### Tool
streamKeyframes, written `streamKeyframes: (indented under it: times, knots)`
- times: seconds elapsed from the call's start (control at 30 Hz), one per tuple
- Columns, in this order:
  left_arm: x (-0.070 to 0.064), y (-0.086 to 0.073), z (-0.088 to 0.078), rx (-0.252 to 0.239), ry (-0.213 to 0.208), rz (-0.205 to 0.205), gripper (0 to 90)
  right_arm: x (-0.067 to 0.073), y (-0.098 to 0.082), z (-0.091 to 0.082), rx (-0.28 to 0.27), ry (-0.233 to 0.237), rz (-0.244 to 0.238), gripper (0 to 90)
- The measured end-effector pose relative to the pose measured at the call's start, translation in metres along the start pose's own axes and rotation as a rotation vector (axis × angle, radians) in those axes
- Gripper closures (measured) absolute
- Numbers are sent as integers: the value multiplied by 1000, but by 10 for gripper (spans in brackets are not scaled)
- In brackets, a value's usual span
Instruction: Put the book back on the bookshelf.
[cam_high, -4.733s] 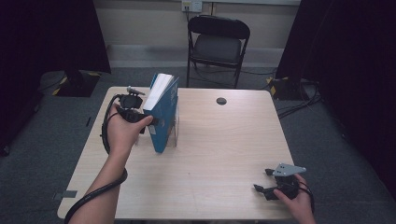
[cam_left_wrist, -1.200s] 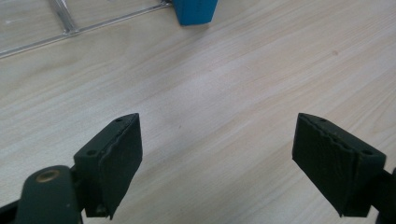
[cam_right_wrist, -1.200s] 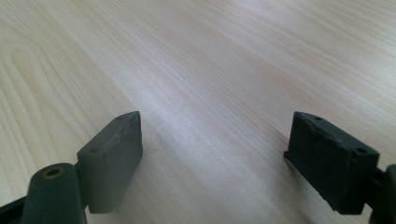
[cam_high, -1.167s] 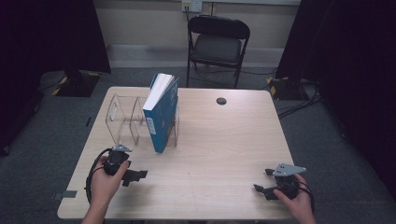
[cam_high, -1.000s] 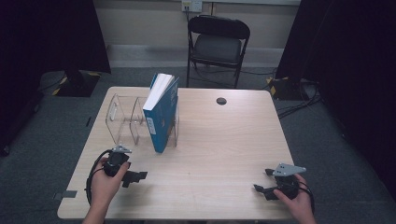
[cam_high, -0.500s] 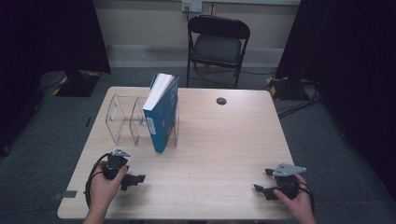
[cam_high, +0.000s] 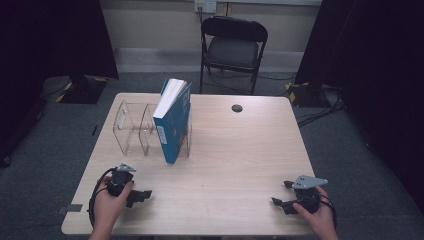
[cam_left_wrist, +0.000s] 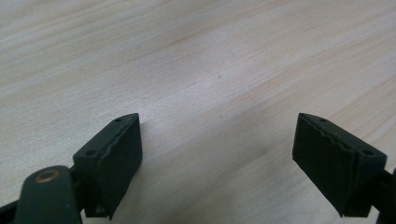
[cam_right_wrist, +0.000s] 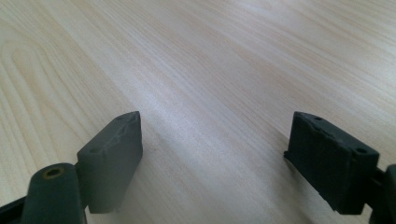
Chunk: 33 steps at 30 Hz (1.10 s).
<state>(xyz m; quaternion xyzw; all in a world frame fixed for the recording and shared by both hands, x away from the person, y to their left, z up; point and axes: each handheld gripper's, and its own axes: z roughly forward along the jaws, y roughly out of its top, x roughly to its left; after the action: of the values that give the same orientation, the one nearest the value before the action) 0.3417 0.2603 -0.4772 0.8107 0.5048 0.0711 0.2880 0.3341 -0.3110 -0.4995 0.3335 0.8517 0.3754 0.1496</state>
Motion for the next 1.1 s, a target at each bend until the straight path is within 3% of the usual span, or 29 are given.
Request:
streamKeyframes:
  times: [0.13, 0.3, 0.4, 0.47, 0.7, 0.73, 0.8, 1.1]
  knots:
    - [0, -1, 0, -5, 9, 17, 154, 0, 0, 0, 1, -1, 0, 175]
    - [-1, -4, 3, -18, 40, 74, 105, 0, 0, 0, 2, -1, -1, 175]
    - [-3, -10, 9, -55, 51, 131, 0, 0, 0, 0, 2, -1, -1, 175]
    - [-3, -11, 10, -57, 75, 166, 1, 0, 0, 0, 2, -1, -1, 175]
    - [-4, -16, 13, -107, 91, 168, 0, 0, 0, 0, 1, -2, -1, 175]
    - [-2, -19, 15, -159, 78, 178, 0, 0, 0, 0, 1, -1, -1, 175]
    - [1, -22, 17, -200, 68, 196, 0, 0, 0, 0, 2, -1, -1, 175]
    - [0, -22, 17, -203, 72, 196, 0, 0, 0, 0, 0, 0, 0, 175]
